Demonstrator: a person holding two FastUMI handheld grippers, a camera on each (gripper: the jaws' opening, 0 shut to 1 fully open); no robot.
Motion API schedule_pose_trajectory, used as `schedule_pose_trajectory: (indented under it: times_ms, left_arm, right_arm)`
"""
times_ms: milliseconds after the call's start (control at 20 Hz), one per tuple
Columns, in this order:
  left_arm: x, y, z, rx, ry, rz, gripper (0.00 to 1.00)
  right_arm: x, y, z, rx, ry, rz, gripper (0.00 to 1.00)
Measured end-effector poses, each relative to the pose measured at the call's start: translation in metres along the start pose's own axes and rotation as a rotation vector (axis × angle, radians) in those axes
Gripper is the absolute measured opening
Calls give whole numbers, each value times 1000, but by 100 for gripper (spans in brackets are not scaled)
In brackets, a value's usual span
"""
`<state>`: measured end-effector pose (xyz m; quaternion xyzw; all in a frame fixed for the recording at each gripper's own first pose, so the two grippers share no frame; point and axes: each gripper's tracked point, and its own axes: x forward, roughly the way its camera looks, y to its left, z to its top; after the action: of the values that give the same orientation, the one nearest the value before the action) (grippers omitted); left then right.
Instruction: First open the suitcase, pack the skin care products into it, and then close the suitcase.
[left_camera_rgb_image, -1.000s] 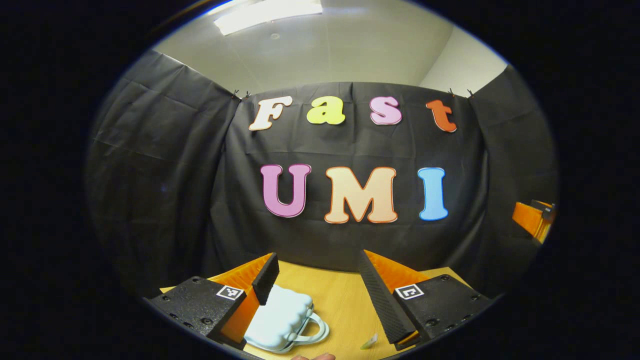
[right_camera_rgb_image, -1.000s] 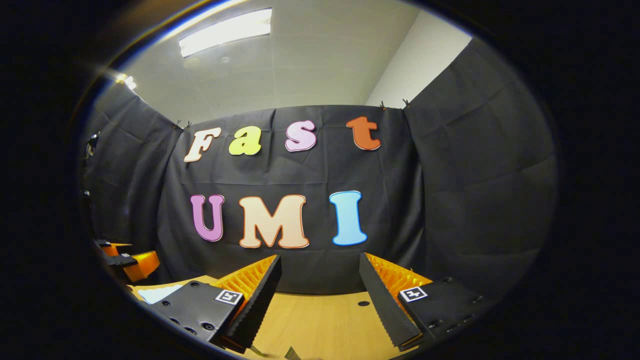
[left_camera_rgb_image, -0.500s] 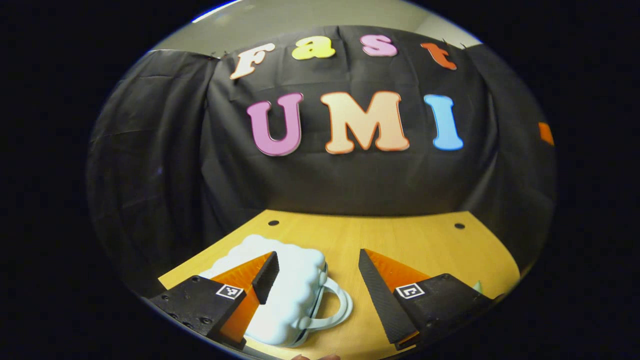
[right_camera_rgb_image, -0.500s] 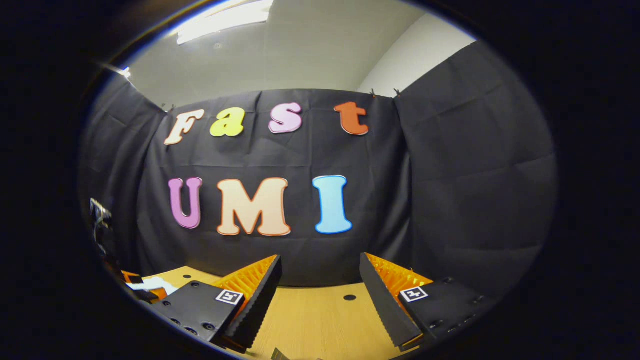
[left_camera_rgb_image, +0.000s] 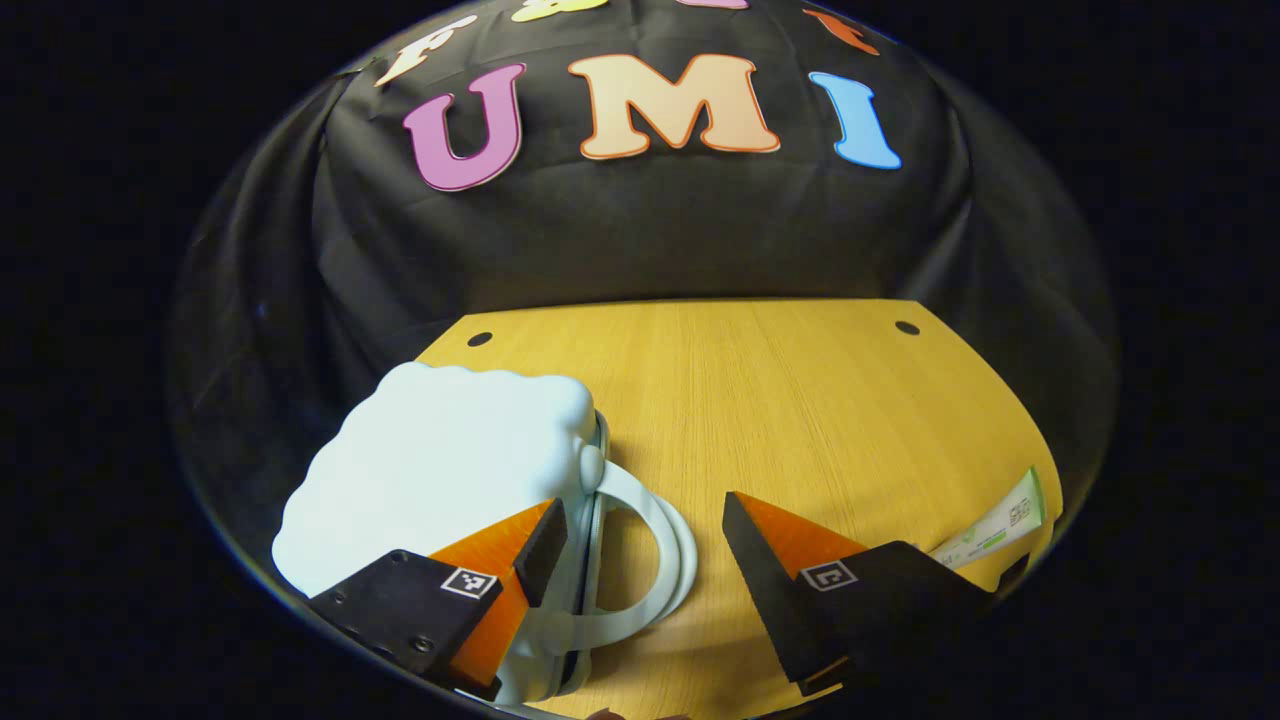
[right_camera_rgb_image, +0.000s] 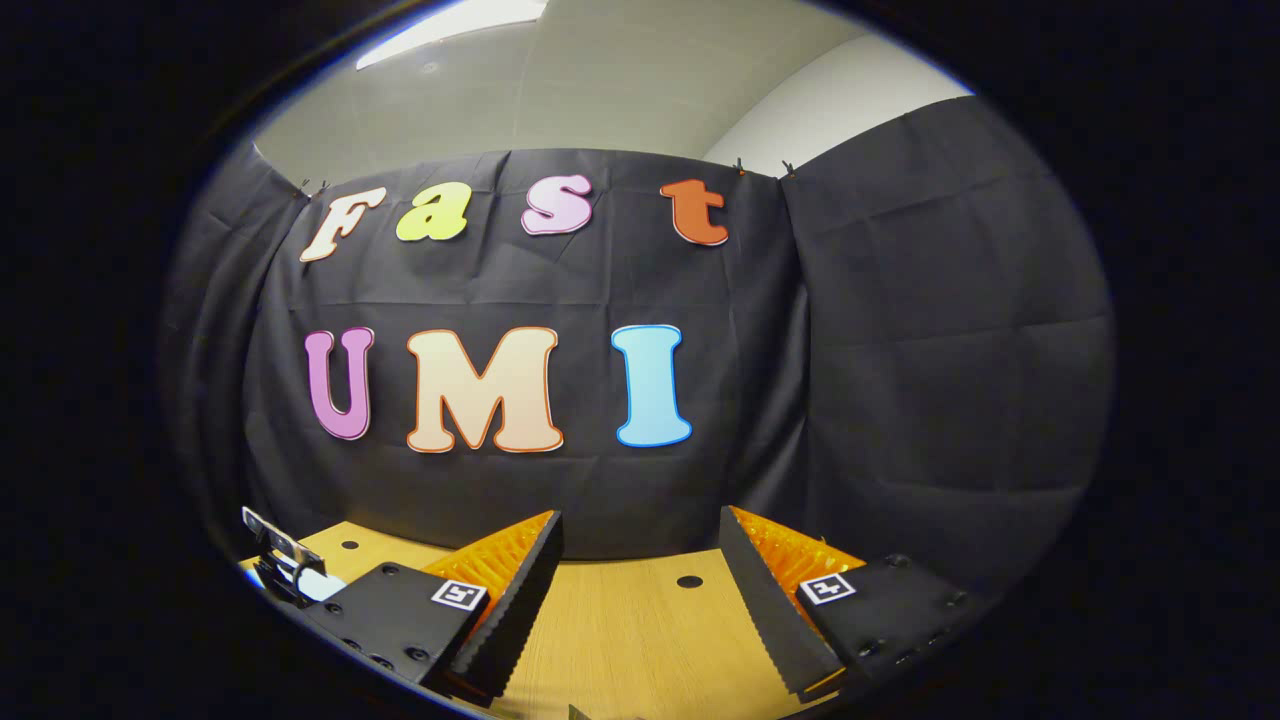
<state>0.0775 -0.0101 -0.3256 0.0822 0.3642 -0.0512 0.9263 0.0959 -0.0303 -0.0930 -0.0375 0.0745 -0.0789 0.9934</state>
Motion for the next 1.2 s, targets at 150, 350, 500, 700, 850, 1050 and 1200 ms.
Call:
schedule_pose_trajectory:
  times_ms: [150,350,500,700,850,1050,1200]
  left_arm:
    - [12,-11,-13,3,61,-50,85]
    - [28,-25,-30,18,166,-105,77]
    - [38,-27,-55,-14,289,-84,79]
    - [36,-33,-58,-31,328,-82,70]
    - [33,-23,-54,3,320,-71,22]
    - [26,-22,-48,-23,354,-131,10]
    - [17,-21,-33,31,328,-120,8]
  right_arm:
    - [1,2,5,-28,-10,-8,97]
    - [-3,7,7,-86,-26,-3,97]
    - [-10,9,8,-114,-36,8,99]
    - [-18,1,18,-165,-71,7,98]
    - [-24,-7,19,-168,-73,3,98]
    - [-33,-12,27,-160,-97,9,98]
    - [-40,-14,32,-155,-125,14,100]
